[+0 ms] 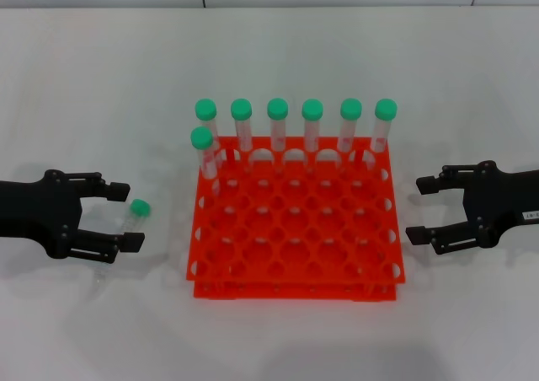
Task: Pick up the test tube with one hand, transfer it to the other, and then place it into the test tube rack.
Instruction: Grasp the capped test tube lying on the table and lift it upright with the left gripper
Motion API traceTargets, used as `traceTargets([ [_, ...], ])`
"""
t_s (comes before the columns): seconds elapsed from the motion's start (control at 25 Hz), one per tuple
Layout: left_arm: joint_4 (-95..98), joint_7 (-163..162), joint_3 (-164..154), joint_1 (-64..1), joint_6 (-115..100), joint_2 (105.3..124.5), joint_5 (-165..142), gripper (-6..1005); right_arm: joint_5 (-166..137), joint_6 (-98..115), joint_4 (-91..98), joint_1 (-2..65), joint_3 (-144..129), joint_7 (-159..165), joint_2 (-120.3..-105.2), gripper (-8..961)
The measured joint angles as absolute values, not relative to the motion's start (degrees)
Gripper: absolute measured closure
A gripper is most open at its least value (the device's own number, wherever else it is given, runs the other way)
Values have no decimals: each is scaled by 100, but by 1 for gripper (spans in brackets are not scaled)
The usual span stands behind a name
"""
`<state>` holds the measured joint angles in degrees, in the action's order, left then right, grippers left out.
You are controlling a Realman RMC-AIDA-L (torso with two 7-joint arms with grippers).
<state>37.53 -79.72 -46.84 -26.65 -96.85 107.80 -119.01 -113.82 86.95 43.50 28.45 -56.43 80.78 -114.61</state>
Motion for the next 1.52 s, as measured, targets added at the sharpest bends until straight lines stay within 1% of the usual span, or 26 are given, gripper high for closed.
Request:
traceTargets([
  [0.8, 3753, -7994, -4660, -2654, -9618, 10840, -11904, 148, -11382, 8710, 4350, 2838, -5643, 8060, -11461, 112],
  [1.0, 3810, -8539, -4394, -2684, -9615, 10865, -11893, 155, -11382, 8700, 4370, 2839, -5642, 8051, -11461, 112],
  [1.12, 3979, -9217, -4436, -2699, -9631, 10904, -11969, 158, -11382, 8697, 4392, 2843, -5643, 8045, -11461, 111],
  [1.32, 4506, -10445, -4504, -2714, -9759, 11031, -12317, 164, -11382, 8691, 4417, 2856, -5643, 8004, -11460, 111],
  [1.4, 4654, -10812, -4497, -2745, -9925, 11032, -12363, 167, -11382, 8687, 4421, 2868, -5643, 7999, -11456, 111],
  [1.52, 4899, -11565, -4437, -2850, -10246, 10933, -12372, 170, -11382, 8685, 4426, 2882, -5643, 7998, -11446, 111],
])
